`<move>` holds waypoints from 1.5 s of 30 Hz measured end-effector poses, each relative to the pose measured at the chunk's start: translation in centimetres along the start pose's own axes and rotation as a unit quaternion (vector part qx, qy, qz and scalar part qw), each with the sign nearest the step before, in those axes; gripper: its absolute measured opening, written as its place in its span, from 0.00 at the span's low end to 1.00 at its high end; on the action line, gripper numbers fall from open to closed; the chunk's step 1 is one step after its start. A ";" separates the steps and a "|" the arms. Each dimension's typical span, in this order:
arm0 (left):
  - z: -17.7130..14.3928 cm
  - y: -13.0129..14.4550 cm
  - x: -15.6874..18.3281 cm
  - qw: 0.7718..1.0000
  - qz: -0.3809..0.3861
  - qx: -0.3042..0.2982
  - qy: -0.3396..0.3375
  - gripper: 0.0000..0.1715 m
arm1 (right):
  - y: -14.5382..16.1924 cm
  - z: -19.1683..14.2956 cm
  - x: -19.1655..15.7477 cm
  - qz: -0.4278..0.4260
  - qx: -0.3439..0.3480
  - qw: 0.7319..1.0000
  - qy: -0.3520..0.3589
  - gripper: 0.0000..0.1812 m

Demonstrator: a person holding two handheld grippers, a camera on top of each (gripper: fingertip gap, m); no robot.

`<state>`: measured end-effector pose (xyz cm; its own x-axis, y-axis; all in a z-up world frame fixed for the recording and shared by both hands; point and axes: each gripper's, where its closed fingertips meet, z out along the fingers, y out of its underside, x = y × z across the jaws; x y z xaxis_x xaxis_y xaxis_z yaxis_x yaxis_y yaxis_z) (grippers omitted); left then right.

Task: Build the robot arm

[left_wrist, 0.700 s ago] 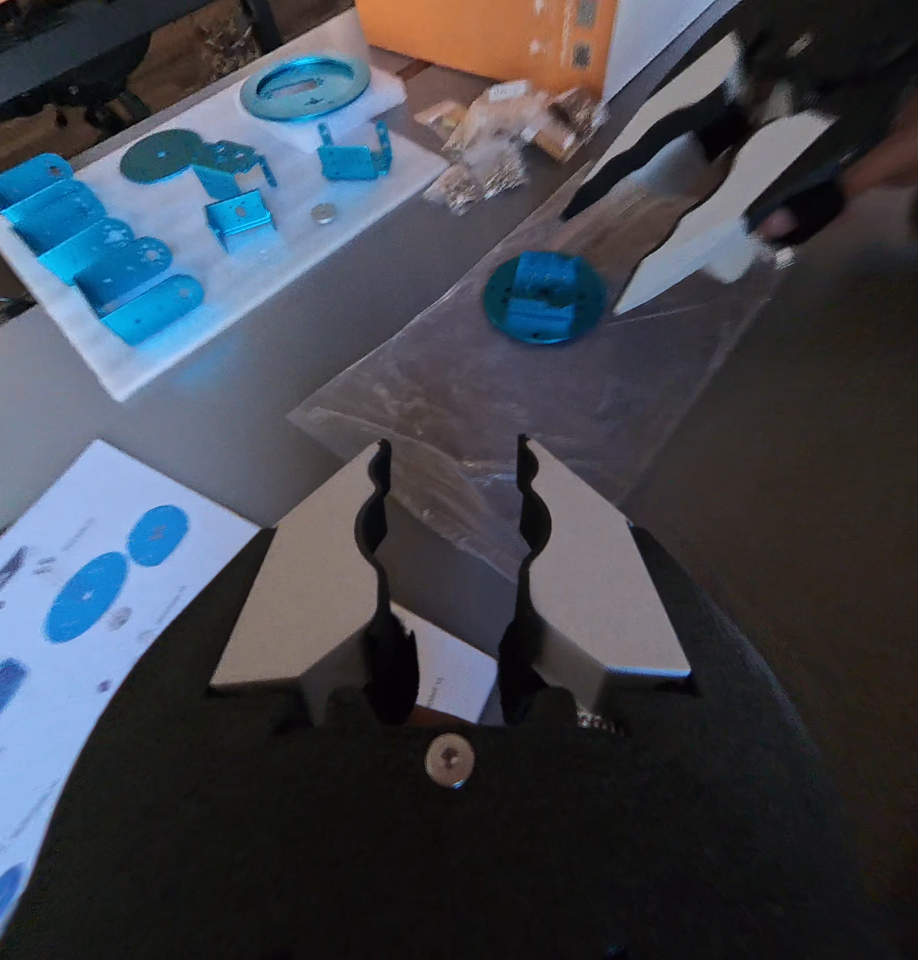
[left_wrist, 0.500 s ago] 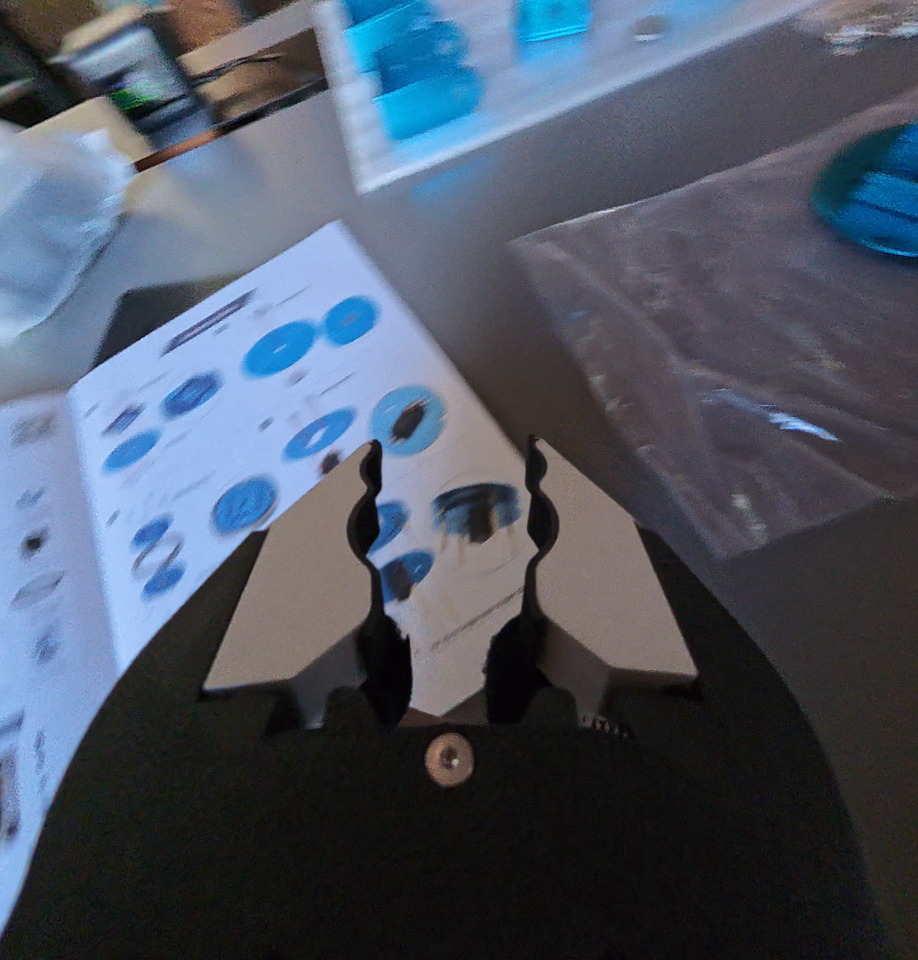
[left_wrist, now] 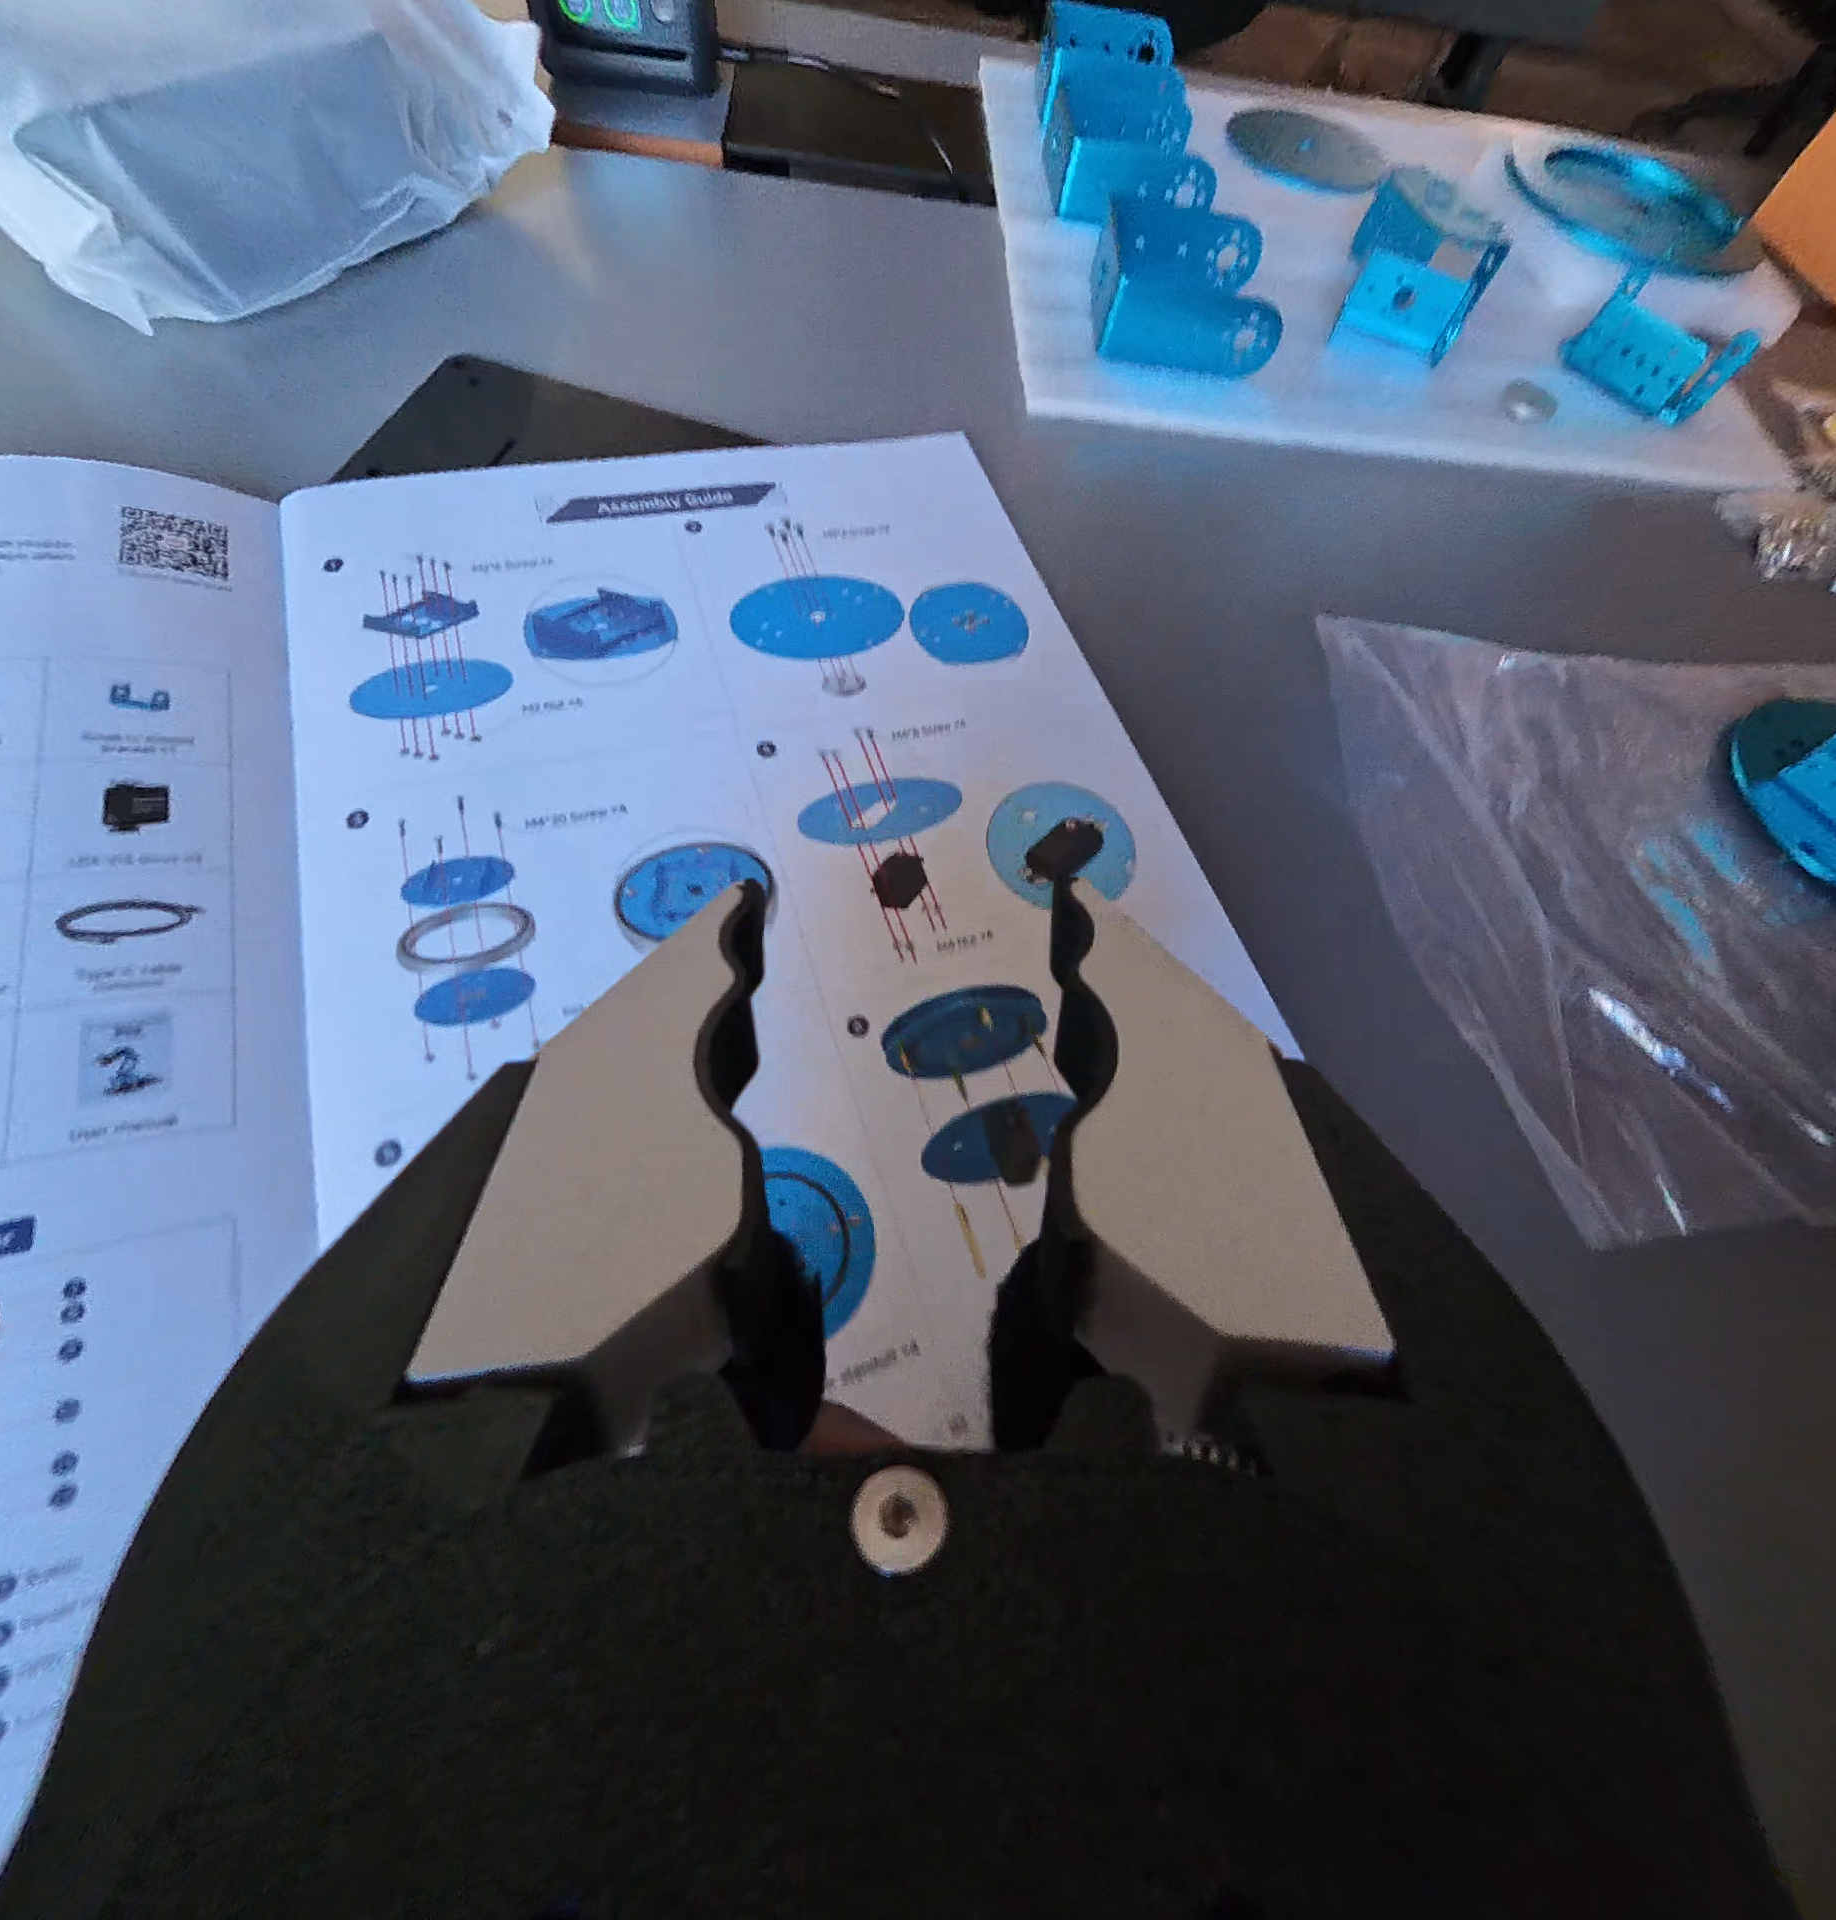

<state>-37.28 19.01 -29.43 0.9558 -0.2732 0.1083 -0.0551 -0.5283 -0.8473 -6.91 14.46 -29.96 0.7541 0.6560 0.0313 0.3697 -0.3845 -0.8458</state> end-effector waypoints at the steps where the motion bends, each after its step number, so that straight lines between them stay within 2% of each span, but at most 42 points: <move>1: 0.3 -0.4 -0.4 1.000 -0.009 0.006 0.004 0.33 | 0.1 0.0 0.2 0.010 -0.005 1.000 0.000 0.42; 4: 1.3 -1.3 -2.3 1.000 -0.004 0.027 -0.011 0.33 | 0.7 -0.1 1.0 0.027 -0.018 0.999 -0.001 0.40; 6: 1.6 -1.5 -2.8 1.000 0.008 0.018 -0.019 0.33 | 1.1 -0.1 1.5 0.028 -0.024 0.999 0.003 0.40; 8: 2.0 -1.5 -2.5 1.000 -0.006 -0.001 -0.003 0.33 | 1.4 0.0 1.6 0.026 -0.031 0.999 0.003 0.40; 11: 2.4 -2.0 -1.5 0.999 -0.028 0.006 0.036 0.33 | 1.6 0.2 1.6 0.019 -0.033 0.999 0.003 0.40; 20: 3.3 -3.0 -0.4 0.999 -0.010 0.000 0.046 0.33 | 1.4 -0.2 2.6 0.019 -0.024 0.999 0.015 0.38; 24: 3.4 -3.7 2.2 0.995 0.052 -0.016 0.081 0.32 | 1.3 0.0 2.3 0.024 -0.026 0.999 0.007 0.38; 26: 3.2 -4.7 4.6 0.988 0.091 -0.018 0.123 0.32 | 1.0 0.4 1.7 0.026 -0.032 0.999 0.003 0.37; 31: 3.2 -6.2 12.8 0.947 0.170 -0.029 0.270 0.32 | 0.6 2.1 1.5 0.045 -0.066 0.996 0.043 0.34; 35: 4.1 -4.9 17.6 0.918 0.233 -0.020 0.321 0.32 | 0.3 2.7 1.8 0.068 -0.074 0.992 0.075 0.33; 40: 4.4 -2.6 20.0 0.909 0.261 0.008 0.323 0.32 | 1.2 3.3 2.2 0.086 -0.102 0.984 0.119 0.33; 45: 3.7 -1.9 19.5 0.911 0.258 0.015 0.321 0.32 | 1.2 4.1 1.3 0.091 -0.098 0.984 0.117 0.30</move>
<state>-17.41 17.70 -27.63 0.4392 -0.8977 -0.0346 -0.4311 -0.1768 -0.8848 -7.70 17.46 -33.14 0.9133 0.4060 0.0313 0.2983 -0.6148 -0.7301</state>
